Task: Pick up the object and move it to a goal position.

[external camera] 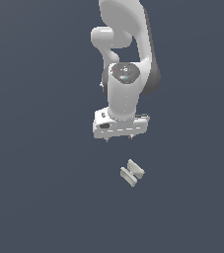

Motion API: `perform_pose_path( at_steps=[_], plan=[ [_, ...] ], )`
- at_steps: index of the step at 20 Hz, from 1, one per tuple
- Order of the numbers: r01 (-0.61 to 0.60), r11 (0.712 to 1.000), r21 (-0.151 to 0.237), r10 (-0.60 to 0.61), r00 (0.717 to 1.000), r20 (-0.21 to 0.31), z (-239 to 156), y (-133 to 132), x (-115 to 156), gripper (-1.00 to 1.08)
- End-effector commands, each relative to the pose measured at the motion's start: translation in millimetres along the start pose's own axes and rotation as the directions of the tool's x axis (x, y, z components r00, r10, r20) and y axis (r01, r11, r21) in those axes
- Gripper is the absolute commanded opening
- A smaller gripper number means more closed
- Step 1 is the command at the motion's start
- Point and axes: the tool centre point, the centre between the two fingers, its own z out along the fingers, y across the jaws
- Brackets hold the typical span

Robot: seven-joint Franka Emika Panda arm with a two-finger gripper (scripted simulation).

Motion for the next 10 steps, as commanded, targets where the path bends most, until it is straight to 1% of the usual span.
perform_pose_path(
  at_steps=[1, 6, 10],
  plan=[
    [0.035, 0.999, -0.001, -0.035, 0.999, 0.001, 2.3, -2.4, 6.6, 1.00],
    [0.138, 0.990, -0.002, -0.138, 0.990, 0.002, 9.2, -9.4, 25.8, 1.00],
    [0.246, 0.969, -0.001, -0.246, 0.969, 0.003, 17.5, -17.0, 45.4, 1.00]
  ],
)
